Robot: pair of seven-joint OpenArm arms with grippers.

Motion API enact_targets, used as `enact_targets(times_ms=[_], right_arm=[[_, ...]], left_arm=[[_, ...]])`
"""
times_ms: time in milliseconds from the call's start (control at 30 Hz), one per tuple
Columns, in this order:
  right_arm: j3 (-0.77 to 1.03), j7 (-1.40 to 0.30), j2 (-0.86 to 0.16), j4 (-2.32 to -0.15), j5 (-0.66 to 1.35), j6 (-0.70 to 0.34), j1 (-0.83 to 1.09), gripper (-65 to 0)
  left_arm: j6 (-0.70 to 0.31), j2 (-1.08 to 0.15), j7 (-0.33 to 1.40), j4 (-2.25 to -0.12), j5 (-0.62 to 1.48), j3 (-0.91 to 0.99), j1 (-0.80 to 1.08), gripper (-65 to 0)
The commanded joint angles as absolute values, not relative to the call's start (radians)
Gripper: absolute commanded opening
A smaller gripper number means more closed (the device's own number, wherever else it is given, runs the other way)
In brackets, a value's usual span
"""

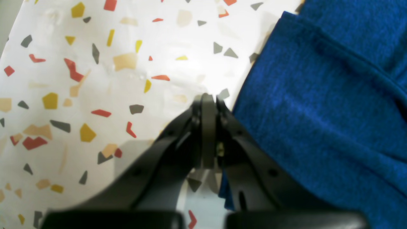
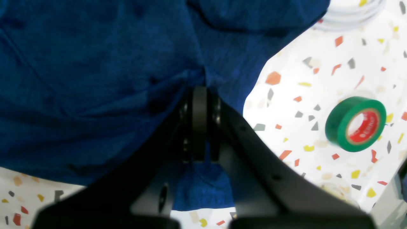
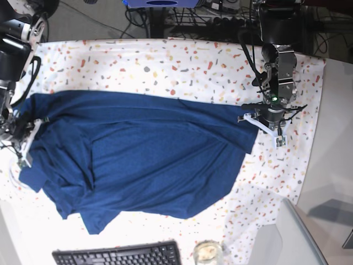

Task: Layout the t-shirt on the table in an organized manner, then fold the t-shirt properly
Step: 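Hold the shirt edge with both grippers, keeping it taut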

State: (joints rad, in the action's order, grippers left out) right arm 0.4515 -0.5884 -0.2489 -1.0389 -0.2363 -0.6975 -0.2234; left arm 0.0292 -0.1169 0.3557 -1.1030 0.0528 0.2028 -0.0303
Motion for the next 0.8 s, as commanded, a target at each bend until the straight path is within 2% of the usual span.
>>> enact_targets(times_ms=[0, 267, 500, 567, 700, 767], right_arm=[[0.455, -0.579, -0.268, -1.053, -0.231, -0.698, -0.246, -64.8], [0.453, -0.578, -0.275, -1.053, -0.232, -0.698, -0.243, -64.8], [0.467, -0.578, -0.271, -1.078, -0.229, -0.698, -0.245, -63.6], [0.529, -0.578, -0.265, -1.129, -0.229, -0.698, -0.242, -58.1], [0.656, -0.578, -0.232, -1.247, -0.228, -0.698, -0.231, -38.7], [0.708, -0.578, -0.229, -1.313, -0.228, -0.698, -0.205, -28.5]], left_arm=[[0.038, -0.125, 0.343, -1.118, 0.048, 0.206, -0.042, -65.0], [0.038, -0.137, 0.343, -1.135, 0.05, 0.208, -0.033, -65.0], [0.035, -0.143, 0.341, -1.288, 0.051, 0.206, 0.036, -65.0], [0.033, -0.145, 0.341, -1.328, 0.051, 0.206, 0.068, -65.0], [0.033, -0.15, 0.323, -1.377, 0.051, 0.208, 0.134, -65.0], [0.033, -0.153, 0.246, -1.388, 0.058, 0.208, 0.185, -65.0]])
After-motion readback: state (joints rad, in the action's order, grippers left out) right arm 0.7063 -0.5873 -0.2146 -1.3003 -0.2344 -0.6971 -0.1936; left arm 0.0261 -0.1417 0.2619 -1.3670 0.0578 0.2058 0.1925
